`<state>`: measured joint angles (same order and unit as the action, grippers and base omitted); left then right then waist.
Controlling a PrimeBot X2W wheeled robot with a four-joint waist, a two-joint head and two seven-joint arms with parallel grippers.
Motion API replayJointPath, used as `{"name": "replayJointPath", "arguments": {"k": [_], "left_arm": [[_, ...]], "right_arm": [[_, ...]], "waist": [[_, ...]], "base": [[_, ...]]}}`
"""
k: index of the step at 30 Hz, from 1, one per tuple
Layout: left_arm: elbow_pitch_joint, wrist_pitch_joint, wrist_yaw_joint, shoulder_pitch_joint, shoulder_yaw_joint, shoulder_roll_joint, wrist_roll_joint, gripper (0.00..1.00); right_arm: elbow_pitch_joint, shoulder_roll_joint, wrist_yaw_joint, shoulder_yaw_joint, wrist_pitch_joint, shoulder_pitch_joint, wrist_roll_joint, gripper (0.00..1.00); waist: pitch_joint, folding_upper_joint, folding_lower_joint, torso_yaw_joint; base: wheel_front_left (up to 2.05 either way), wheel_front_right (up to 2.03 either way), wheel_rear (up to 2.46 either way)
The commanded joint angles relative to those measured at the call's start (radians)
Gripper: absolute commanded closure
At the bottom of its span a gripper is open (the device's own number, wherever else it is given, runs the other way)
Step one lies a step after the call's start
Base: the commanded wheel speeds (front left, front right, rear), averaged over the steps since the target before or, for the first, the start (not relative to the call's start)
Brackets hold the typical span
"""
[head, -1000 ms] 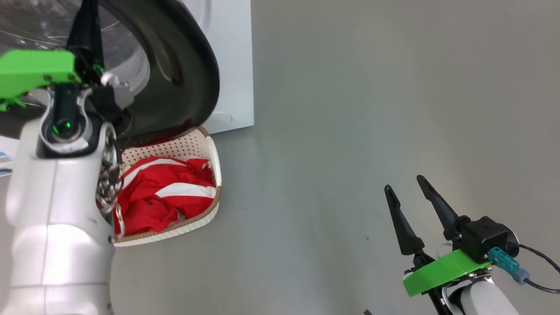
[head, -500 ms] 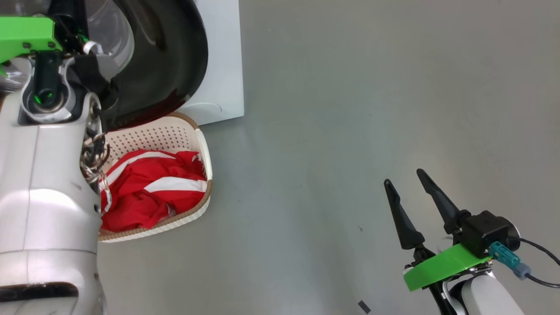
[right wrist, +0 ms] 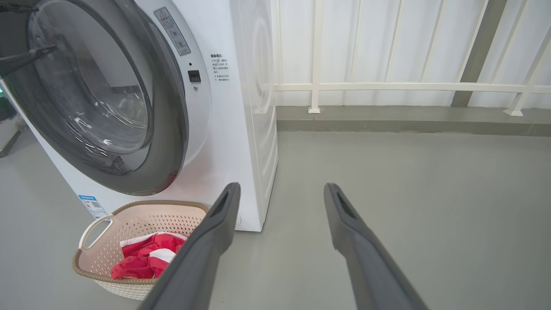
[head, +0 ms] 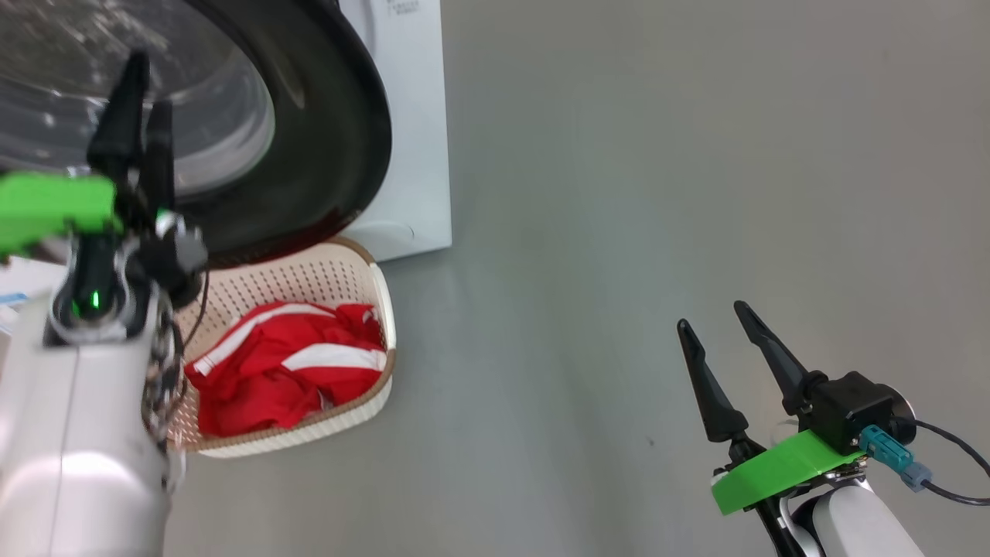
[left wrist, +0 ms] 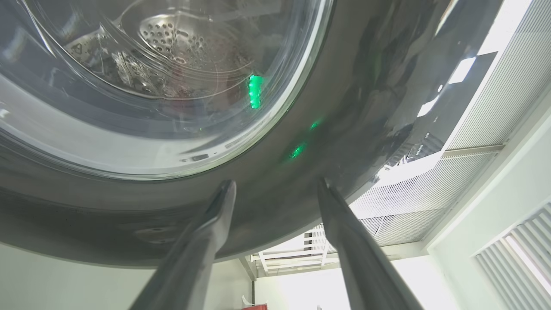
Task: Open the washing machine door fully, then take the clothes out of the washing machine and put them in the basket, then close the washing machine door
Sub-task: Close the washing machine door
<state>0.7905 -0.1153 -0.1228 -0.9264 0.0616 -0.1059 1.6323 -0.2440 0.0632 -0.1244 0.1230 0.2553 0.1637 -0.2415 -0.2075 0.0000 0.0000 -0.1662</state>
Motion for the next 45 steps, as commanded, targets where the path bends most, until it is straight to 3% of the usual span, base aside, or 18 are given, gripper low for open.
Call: {"name": "replayJointPath", "arguments": {"k": [1, 11, 19, 27, 31, 38, 45], "left_arm": [[-0.048, 0.007, -0.007, 0.026, 0.019, -0.050, -0.019, 0.00], [-0.339, 0.189, -0.008, 0.491, -0.007, -0.107, -0.207, 0.00], [-0.561, 0.308, 0.004, 0.763, -0.032, -0.139, -0.371, 0.00], [-0.797, 0.371, 0.052, 0.990, -0.049, -0.160, -0.661, 0.00], [-0.885, 0.376, 0.067, 1.059, 0.018, -0.129, -0.882, 0.00], [-0.946, 0.377, 0.036, 1.133, 0.113, -0.034, -1.257, 0.00], [-0.851, 0.377, 0.005, 1.173, 0.086, 0.003, -1.401, 0.00]], "right_arm": [[0.020, 0.004, -0.006, 0.024, 0.006, -0.002, -0.002, 0.00], [-0.010, -0.008, -0.006, 0.015, 0.006, -0.060, -0.006, 0.00], [-0.001, -0.011, -0.006, 0.002, 0.006, -0.087, -0.004, 0.00], [0.022, -0.012, -0.006, -0.021, 0.006, -0.121, -0.003, 0.00], [0.041, -0.013, -0.006, -0.032, 0.006, -0.137, -0.003, 0.00], [0.074, -0.013, -0.006, -0.038, 0.006, -0.157, -0.014, 0.00], [0.084, -0.013, -0.006, -0.036, 0.006, -0.166, -0.014, 0.00]], "waist": [[0.039, 0.0000, 0.0000, 0.010], [0.179, 0.0000, 0.0000, 0.030], [0.231, 0.0000, 0.0000, 0.051], [0.274, 0.0000, 0.0000, 0.070], [0.285, 0.0000, 0.0000, 0.076], [0.300, 0.0000, 0.0000, 0.080], [0.311, 0.0000, 0.0000, 0.076]], "base": [[0.00, 0.00, 0.00], [0.00, 0.00, 0.00], [0.00, 0.00, 0.00], [0.00, 0.00, 0.00], [0.00, 0.00, 0.00], [0.00, 0.00, 0.00], [0.00, 0.00, 0.00]]}}
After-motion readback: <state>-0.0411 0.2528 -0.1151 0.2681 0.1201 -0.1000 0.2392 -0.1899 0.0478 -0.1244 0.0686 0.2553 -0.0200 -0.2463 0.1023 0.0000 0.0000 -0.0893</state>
